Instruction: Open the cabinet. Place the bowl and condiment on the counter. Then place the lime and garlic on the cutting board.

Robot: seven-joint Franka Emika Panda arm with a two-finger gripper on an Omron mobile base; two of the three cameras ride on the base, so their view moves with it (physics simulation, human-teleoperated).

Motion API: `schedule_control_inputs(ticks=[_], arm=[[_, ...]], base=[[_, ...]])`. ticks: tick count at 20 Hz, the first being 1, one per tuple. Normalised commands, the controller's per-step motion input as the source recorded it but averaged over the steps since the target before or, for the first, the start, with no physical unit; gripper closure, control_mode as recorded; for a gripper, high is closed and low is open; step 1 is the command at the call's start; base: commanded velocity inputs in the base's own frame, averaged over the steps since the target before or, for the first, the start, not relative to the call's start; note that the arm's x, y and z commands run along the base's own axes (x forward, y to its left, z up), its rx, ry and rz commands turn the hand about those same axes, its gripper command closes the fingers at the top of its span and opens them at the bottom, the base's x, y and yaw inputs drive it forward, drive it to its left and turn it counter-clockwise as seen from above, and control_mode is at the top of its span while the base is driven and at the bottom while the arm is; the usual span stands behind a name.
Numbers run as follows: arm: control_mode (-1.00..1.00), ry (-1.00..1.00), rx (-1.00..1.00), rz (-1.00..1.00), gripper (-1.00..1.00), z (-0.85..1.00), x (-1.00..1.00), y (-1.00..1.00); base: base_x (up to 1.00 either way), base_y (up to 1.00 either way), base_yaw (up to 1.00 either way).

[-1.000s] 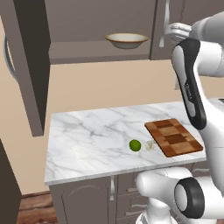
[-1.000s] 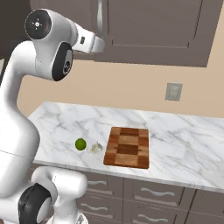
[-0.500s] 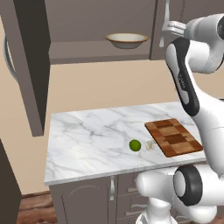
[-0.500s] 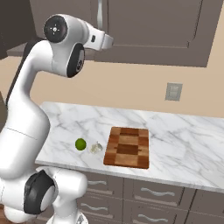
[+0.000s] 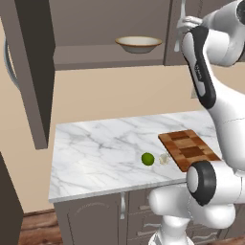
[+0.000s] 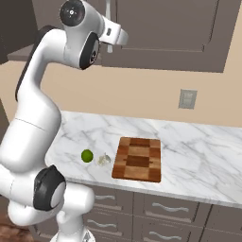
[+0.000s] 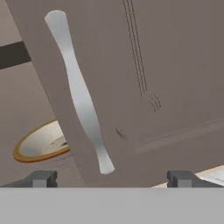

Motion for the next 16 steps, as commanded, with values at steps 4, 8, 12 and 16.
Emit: schedule_control_inputs(ticks=[4, 8, 12, 16], arm=[[-1.0, 0.21, 0.01, 0.07, -1.0, 0.0, 0.0, 0.0], [-1.0, 0.05, 0.01, 0.03, -1.0, 0.0, 0.01, 0.0], [-1.0, -0.03, 0.02, 0.0, -1.0, -0.11, 0.18, 0.0], [-1.0, -0.09, 0.02, 0.0, -1.0, -0.32, 0.0, 0.03]], base=[[0.0, 0.0, 0.0], [0.0, 0.0, 0.0], [0.0, 0.0, 0.0], [0.0, 0.0, 0.0]])
